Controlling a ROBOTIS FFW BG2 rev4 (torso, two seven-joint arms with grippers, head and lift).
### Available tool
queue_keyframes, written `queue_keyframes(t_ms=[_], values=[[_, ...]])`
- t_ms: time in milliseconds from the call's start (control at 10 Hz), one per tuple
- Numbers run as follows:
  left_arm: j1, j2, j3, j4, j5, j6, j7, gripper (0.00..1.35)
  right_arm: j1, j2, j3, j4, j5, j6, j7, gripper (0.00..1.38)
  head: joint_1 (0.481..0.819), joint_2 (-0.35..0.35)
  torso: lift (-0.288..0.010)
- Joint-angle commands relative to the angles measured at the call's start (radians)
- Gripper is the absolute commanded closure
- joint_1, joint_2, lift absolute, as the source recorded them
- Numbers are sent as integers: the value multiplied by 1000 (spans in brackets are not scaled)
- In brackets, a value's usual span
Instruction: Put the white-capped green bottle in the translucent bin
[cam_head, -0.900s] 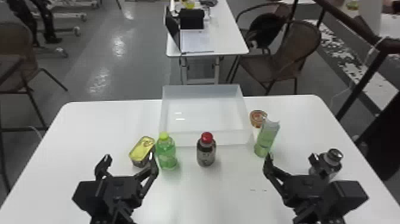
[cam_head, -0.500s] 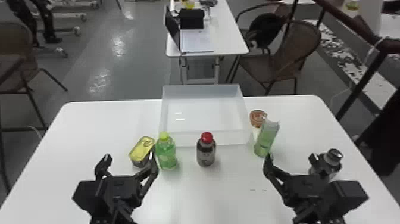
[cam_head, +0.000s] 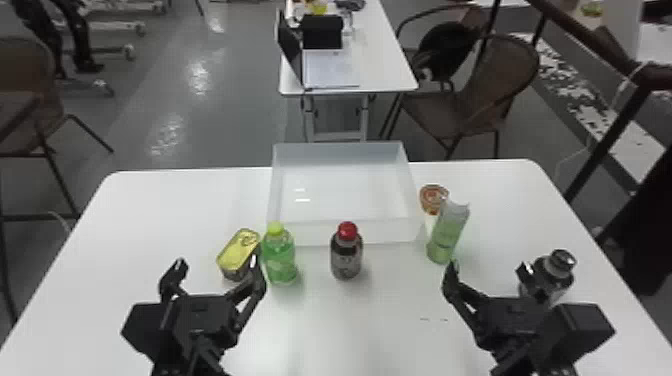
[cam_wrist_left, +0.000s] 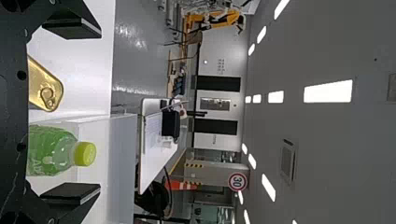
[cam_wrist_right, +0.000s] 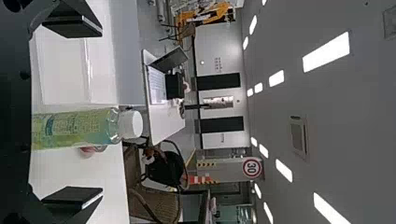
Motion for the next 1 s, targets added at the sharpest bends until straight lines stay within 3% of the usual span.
queue_keyframes(t_ms=[0, 100, 200, 400, 900], values=[[-1, 0, -1, 0, 1, 1, 0, 140, -46, -18, -2, 89, -106, 12, 53, 99, 695, 0, -44], [-1, 0, -1, 1, 2, -1, 0, 140, -91, -44, -2, 158, -130, 12, 93, 99, 695, -1, -44], [-2, 0, -1, 1, 2, -2, 0, 140, -120, -53, -2, 193, -106, 35, 92, 99, 695, -1, -44], [-1, 0, 2, 1, 4, -7, 0, 140, -195, -42, -12, 296, -52, 36, 90, 94, 695, -15, -44], [1, -9, 9, 9, 16, -33, 0, 140, -356, -12, -11, 554, -48, -14, 92, 91, 695, -23, -44]])
